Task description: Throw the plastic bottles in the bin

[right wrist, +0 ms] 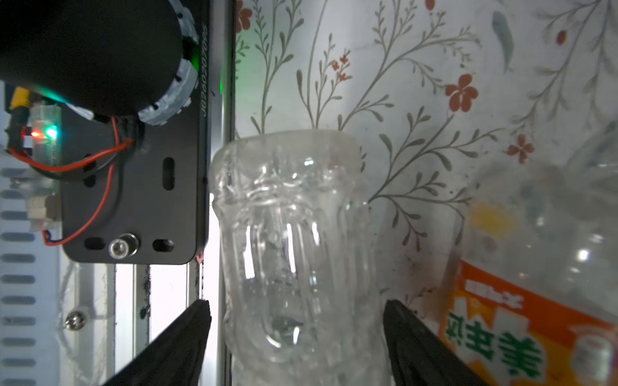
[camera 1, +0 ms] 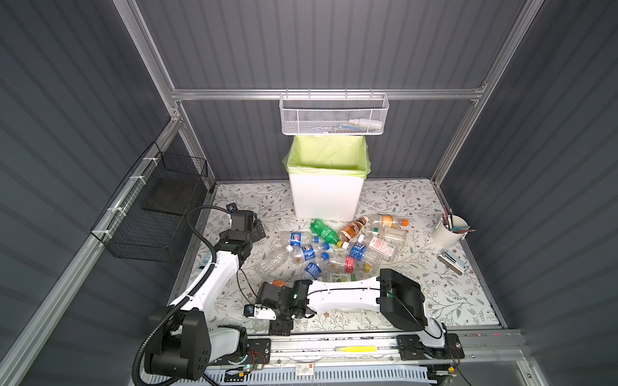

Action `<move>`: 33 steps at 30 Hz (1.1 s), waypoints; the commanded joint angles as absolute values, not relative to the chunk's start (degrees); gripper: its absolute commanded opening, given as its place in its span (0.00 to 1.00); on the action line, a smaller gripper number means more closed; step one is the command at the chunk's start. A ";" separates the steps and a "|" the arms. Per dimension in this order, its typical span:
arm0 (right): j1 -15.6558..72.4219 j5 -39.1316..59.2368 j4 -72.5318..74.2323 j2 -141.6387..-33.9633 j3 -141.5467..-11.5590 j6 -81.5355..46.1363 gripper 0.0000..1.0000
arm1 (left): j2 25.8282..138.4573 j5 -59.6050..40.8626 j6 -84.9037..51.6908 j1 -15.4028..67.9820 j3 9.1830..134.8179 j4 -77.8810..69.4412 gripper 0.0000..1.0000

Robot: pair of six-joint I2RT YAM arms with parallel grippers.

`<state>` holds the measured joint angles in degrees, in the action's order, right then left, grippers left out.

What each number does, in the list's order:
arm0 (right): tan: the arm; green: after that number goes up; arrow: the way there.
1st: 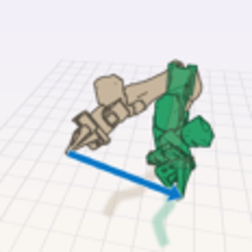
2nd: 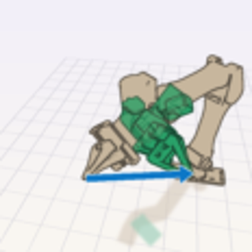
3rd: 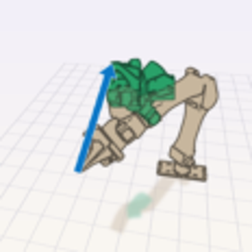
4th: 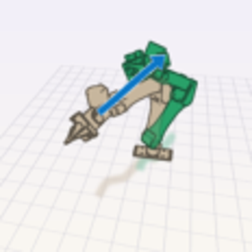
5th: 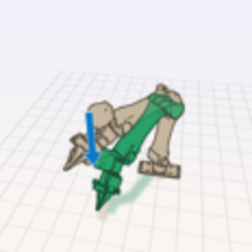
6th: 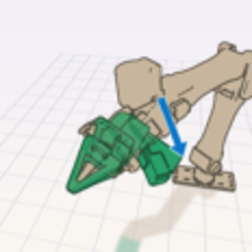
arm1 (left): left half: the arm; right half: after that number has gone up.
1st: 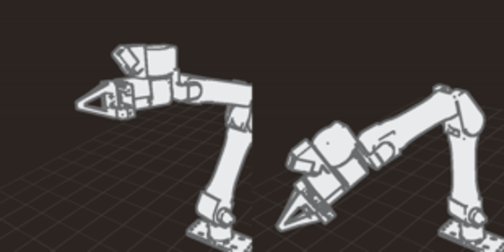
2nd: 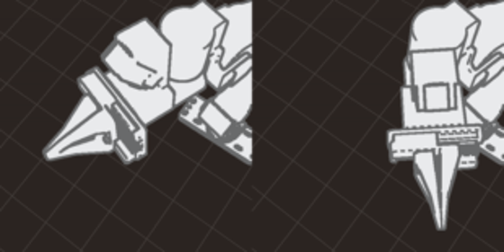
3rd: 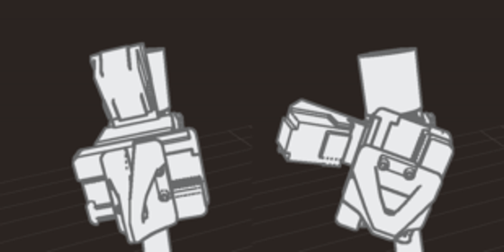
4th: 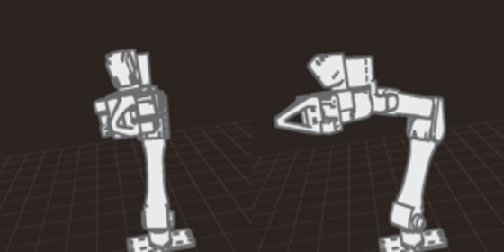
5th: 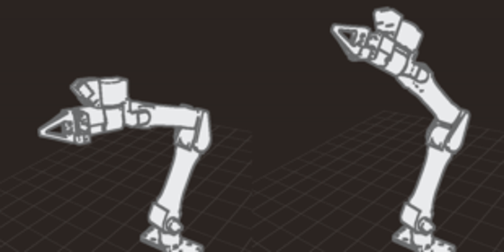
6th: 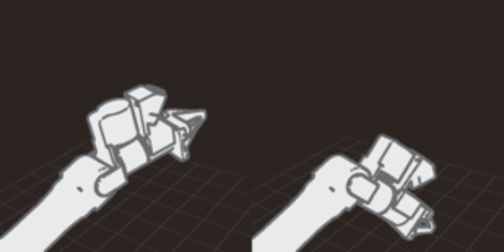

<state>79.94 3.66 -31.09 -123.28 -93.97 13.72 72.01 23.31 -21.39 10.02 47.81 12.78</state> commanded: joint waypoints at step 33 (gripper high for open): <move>66.89 -24.46 -3.82 -84.00 -80.60 33.72 0.52 | 71.06 22.59 -20.77 9.67 46.06 10.56 1.00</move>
